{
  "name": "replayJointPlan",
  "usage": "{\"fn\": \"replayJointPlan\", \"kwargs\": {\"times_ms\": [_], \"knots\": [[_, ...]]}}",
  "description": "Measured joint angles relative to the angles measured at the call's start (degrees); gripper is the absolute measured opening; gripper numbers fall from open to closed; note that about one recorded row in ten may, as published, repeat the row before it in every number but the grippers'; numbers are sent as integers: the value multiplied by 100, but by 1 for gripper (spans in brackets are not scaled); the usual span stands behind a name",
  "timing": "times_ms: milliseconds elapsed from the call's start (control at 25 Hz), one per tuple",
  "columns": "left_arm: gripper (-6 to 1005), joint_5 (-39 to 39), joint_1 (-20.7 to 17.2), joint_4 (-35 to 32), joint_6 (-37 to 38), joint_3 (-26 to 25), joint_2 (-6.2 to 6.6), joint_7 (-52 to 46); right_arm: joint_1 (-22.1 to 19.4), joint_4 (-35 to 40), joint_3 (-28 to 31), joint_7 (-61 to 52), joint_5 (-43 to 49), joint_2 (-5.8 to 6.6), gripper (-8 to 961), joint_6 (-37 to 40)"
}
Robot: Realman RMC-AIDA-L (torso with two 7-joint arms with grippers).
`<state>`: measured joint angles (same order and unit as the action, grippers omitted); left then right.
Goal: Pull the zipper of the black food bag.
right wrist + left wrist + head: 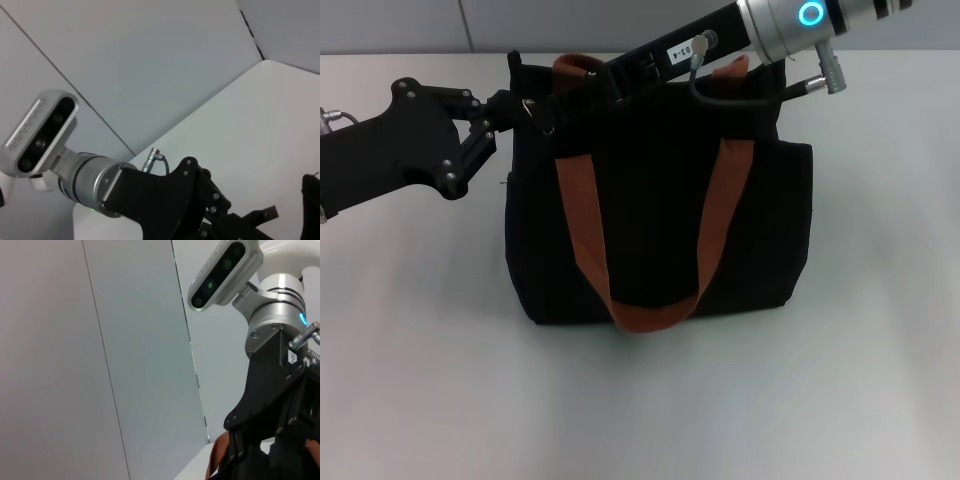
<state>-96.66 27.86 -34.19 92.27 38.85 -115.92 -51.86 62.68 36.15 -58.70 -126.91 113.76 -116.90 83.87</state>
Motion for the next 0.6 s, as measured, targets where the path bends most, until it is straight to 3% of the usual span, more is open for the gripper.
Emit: {"fn": "replayJointPlan", "kwargs": {"times_ms": [600], "knots": [[31,32,16,-1,21,0,0,-2,61,15,-146,-22,-2,-61,268,-101]]}}
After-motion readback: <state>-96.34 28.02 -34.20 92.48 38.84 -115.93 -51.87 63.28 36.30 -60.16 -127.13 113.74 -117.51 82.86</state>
